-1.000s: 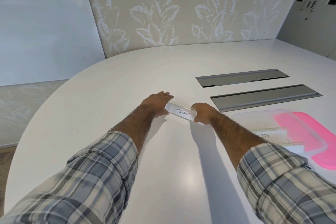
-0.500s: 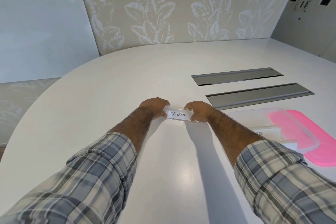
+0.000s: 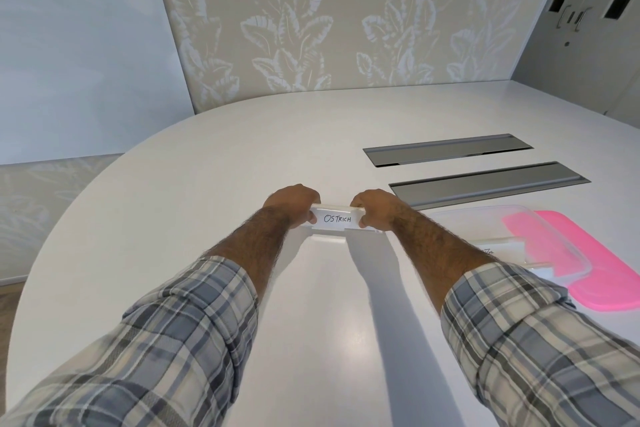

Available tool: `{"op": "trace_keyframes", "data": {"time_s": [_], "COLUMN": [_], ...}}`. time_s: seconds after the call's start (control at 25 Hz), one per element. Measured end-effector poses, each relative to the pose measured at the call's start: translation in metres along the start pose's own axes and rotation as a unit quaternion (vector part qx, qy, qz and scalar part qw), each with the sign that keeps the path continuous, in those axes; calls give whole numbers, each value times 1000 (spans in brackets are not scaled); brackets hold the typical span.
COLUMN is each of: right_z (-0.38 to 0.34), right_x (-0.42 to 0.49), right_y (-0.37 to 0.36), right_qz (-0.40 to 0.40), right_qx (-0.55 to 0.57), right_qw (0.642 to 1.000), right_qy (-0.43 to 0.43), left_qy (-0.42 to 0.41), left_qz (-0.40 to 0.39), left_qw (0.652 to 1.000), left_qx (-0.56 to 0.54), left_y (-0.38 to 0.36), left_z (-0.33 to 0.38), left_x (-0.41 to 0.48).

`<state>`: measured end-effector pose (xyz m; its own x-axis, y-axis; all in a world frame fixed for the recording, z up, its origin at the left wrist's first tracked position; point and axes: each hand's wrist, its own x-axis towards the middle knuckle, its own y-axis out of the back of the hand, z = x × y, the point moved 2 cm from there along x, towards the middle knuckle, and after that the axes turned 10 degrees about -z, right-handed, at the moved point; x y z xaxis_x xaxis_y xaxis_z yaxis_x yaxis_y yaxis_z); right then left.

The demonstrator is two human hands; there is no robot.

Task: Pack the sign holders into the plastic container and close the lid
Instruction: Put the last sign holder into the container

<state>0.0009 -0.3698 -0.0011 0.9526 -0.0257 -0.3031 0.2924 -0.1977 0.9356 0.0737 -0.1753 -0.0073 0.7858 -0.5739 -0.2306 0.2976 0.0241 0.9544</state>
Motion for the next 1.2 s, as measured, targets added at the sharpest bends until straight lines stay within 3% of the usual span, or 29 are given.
{"op": "trace_keyframes", "data": {"time_s": [0.48, 1.2], "right_z": [9, 202], "right_x": [-64, -183], "right_y": [71, 130], "right_qz": [56, 49], "right_qx": [-5, -79], "right_qw": [998, 994], "right_qy": [3, 65], "left_qy": [-20, 21], "left_qz": [59, 109], "left_qw": [997, 994], "left_qx": [45, -17], "left_y": [79, 58], "left_z": [58, 293], "left_x": [-46, -55]}}
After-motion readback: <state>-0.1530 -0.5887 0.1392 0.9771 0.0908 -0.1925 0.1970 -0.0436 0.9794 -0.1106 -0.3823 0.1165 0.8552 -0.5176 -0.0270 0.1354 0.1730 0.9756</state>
